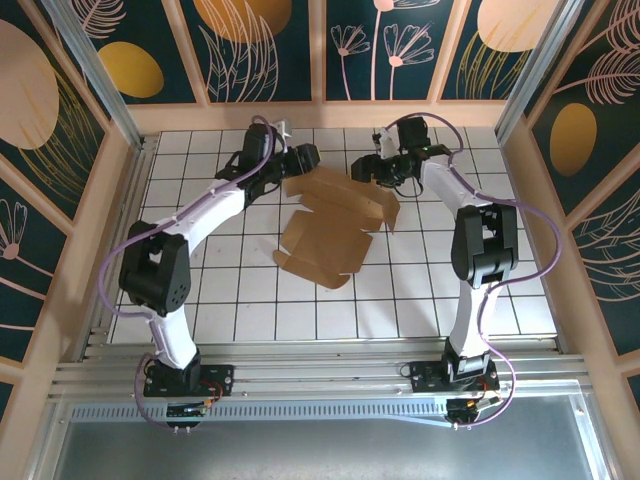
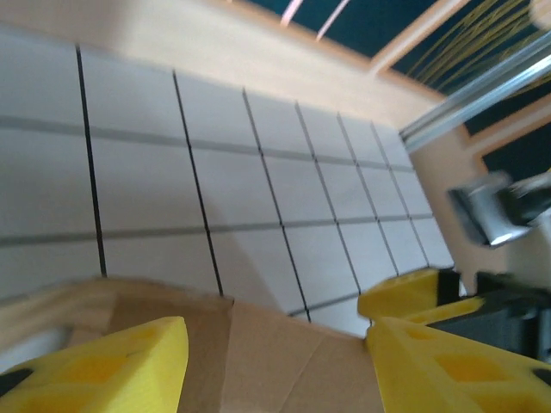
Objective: Fold the paper box
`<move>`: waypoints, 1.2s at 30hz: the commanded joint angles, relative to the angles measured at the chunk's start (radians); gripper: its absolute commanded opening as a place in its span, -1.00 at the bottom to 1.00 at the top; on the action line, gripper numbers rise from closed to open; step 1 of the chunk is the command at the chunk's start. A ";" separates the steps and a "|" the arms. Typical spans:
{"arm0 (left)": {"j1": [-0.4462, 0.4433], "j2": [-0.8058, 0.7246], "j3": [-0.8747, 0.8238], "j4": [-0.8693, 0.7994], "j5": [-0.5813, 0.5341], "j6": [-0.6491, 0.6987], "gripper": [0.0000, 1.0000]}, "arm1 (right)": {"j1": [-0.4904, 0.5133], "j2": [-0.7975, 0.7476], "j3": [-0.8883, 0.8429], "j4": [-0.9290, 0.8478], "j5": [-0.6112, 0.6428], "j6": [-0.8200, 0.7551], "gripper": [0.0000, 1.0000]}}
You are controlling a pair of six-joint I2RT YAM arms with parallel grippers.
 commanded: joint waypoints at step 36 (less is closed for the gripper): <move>-0.007 0.193 0.099 -0.013 0.189 -0.033 -0.22 | 0.070 0.075 0.085 -0.062 0.067 -0.050 0.47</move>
